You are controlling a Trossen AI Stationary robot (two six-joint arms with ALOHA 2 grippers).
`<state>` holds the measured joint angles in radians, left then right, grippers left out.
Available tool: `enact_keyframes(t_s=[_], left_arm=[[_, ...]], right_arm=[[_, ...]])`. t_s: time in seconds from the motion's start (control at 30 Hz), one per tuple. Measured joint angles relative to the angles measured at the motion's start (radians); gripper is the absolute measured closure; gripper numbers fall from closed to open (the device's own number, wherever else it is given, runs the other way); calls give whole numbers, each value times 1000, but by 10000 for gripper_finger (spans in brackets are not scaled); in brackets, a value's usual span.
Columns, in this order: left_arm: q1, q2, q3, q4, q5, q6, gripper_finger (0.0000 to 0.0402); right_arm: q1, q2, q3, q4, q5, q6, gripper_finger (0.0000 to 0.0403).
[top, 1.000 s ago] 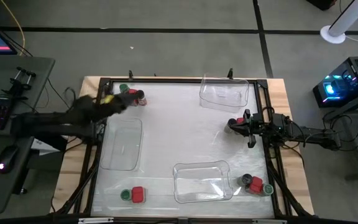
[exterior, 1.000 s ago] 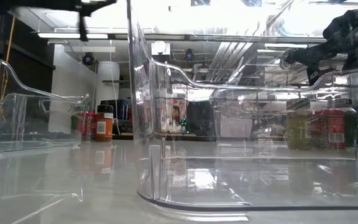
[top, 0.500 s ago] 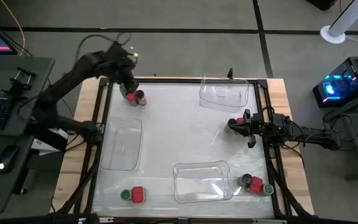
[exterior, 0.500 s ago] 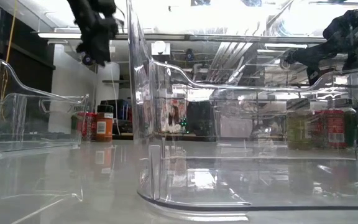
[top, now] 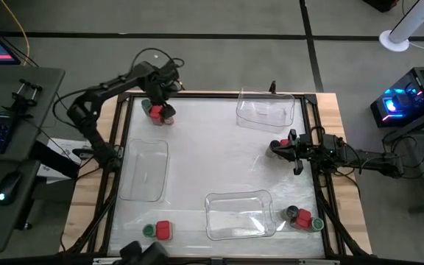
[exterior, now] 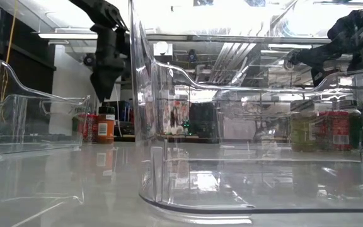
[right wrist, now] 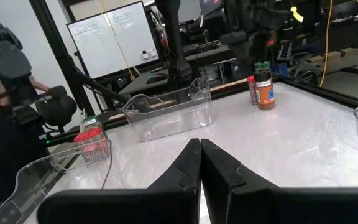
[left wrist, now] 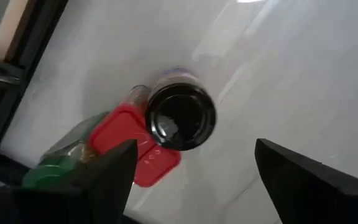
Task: Sort spices by type
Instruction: Put the black seasoning bottle into the middle left transparent bin
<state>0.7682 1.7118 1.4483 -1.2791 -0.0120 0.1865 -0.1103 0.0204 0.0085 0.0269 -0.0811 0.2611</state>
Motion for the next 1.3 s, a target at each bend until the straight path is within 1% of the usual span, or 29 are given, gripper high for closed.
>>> enact_keyframes(t_s=[0.1, 0.2, 0.27, 0.37, 0.5, 0.73, 0.93, 1.03, 1.17, 1.3], left_arm=[[-19, 16, 0, 12, -57, 18, 87], [-29, 19, 0, 65, -89, 30, 87], [-36, 19, 0, 89, -92, 32, 87], [-42, 19, 0, 61, -90, 37, 87], [-44, 19, -24, 65, -86, 55, 87], [-44, 19, -98, 121, -89, 70, 87], [-44, 19, -127, 179, -90, 69, 87], [-44, 19, -128, 179, -90, 70, 89], [-44, 19, -128, 179, -96, 69, 109], [-43, 19, -128, 178, -105, 64, 162]], right_arm=[[0, 0, 0, 0, 0, 0, 402], [0, 0, 0, 0, 0, 0, 402], [0, 0, 0, 0, 0, 0, 402], [0, 0, 0, 0, 0, 0, 402], [0, 0, 0, 0, 0, 0, 402], [0, 0, 0, 0, 0, 0, 402], [0, 0, 0, 0, 0, 0, 402], [0, 0, 0, 0, 0, 0, 402], [0, 0, 0, 0, 0, 0, 402], [0, 0, 0, 0, 0, 0, 402]])
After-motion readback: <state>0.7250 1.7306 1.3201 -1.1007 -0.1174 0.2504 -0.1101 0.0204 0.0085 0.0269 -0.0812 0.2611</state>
